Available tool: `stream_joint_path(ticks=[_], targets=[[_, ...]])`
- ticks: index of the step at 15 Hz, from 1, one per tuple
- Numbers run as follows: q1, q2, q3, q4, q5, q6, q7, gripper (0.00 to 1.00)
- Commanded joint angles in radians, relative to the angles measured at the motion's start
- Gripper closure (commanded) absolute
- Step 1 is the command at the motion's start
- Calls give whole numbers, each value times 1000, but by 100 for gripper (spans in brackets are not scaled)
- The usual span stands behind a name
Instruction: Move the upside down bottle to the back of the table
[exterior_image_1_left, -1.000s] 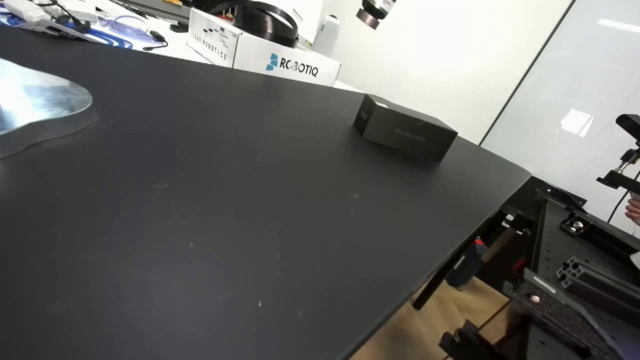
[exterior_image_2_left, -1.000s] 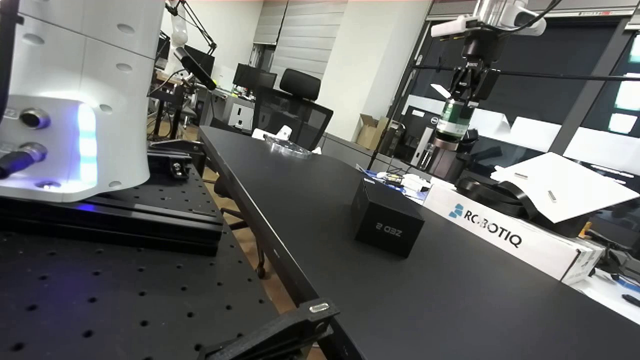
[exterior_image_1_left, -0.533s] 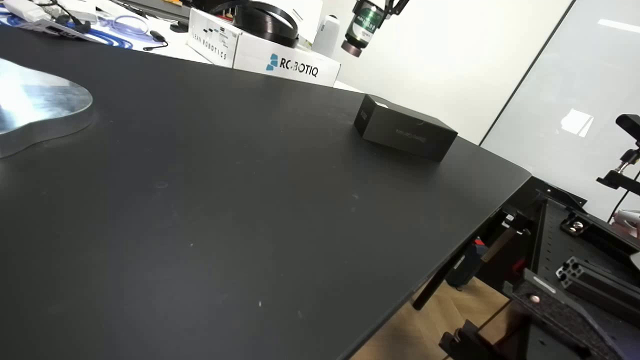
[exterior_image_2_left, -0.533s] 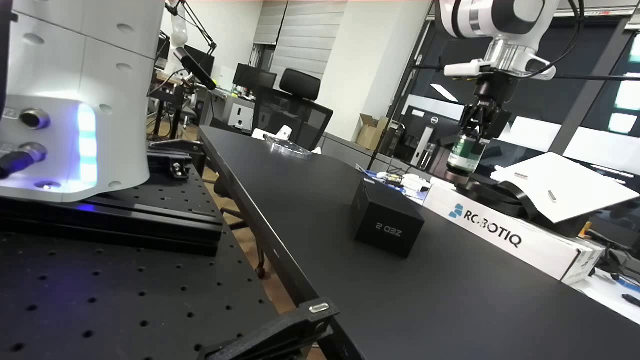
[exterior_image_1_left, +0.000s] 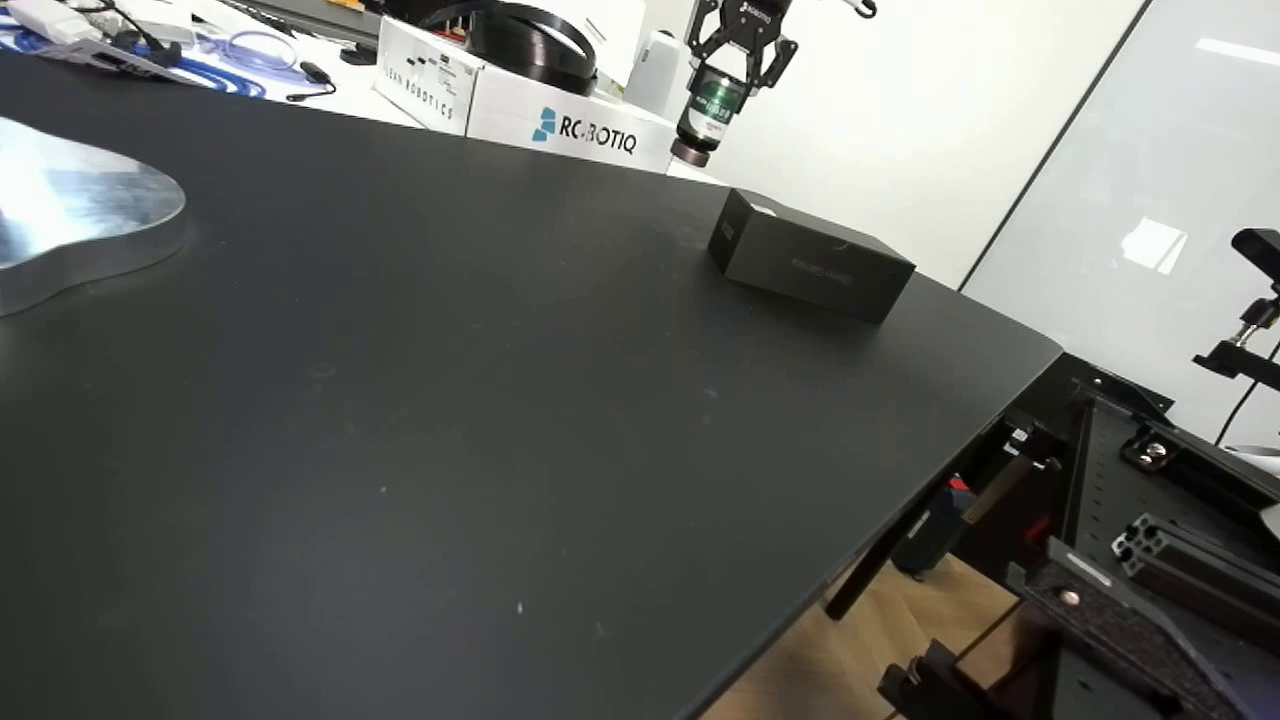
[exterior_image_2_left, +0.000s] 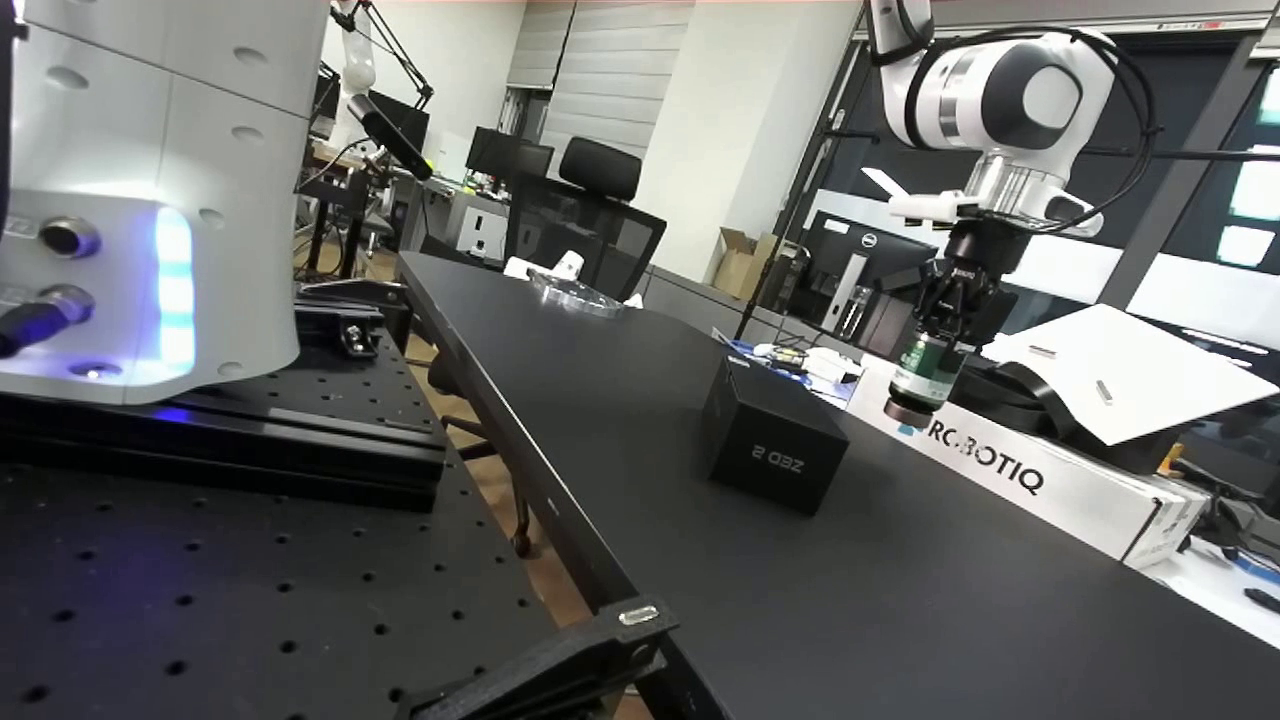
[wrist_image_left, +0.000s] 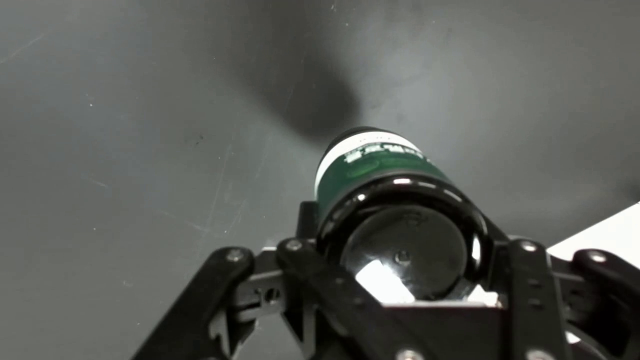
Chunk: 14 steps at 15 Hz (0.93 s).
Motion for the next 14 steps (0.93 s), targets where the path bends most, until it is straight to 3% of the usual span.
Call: stream_joint_path(ticks=[1, 13, 14], targets=[[-4, 66, -13, 83, -6, -50, 16, 56], [-18, 195, -39, 178, -4, -97, 28, 56], [-17, 191, -37, 178, 3, -102, 34, 52]])
